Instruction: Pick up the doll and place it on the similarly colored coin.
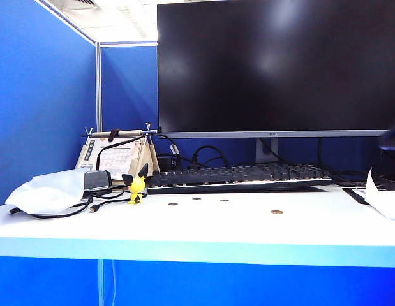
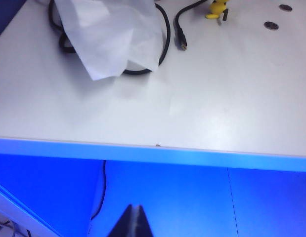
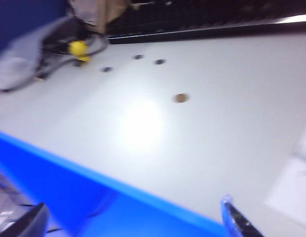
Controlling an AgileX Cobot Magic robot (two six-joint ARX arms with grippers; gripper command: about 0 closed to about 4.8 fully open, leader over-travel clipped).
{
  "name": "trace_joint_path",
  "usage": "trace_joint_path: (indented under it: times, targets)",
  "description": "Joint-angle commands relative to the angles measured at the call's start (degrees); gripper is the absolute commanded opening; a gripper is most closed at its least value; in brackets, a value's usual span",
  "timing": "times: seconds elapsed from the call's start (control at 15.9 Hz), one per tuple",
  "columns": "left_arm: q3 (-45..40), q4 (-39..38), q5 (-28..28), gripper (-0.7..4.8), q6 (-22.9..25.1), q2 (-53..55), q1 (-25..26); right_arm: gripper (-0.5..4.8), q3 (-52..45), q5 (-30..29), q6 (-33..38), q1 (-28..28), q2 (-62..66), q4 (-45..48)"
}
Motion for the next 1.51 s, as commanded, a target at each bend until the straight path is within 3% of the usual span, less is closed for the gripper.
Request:
trace_joint_path:
  times: [0.06,0.31,0.5,0.69,1.0,1.26,1.44,1.51]
  targets:
    - [0.1,0.6,-0.3,-0.01,0.0,0.0,0.0,4.76,0.0,5.0,-4.3,0.1,0.1,-1.2]
    - [0.2,5.0,-1.2,-0.01,-0.9,0.0,0.0,4.73,-0.1,6.9,-4.7,0.1,0.1,0.9]
    - [0.2,7.0,0.3,-0.01,-9.7,0.0,0.0,4.73,0.0,4.2,-3.5,0.1,0.1,9.1]
    - [0.2,6.9,0.0,-0.01,-9.7,0.0,0.0,4.73,1.4,4.8,-3.5,0.0,0.6,13.3]
    - [0.2,6.6,0.0,-0.01,-9.6,0.0,0.0,4.73,9.3,4.5,-9.5,0.0,11.7,13.6]
    - [0.3,14.3,0.1,-0.01,-5.8,0.0,0.0,4.73,10.2,4.3,-9.3,0.0,27.4,19.8]
    - [0.3,22.4,0.1,-0.01,-5.8,0.0,0.0,4.73,10.7,4.3,-9.3,0.0,33.0,31.6]
    - [0.3,24.4,0.1,-0.01,-5.8,0.0,0.0,4.73,11.3,4.3,-9.3,0.0,33.9,31.5]
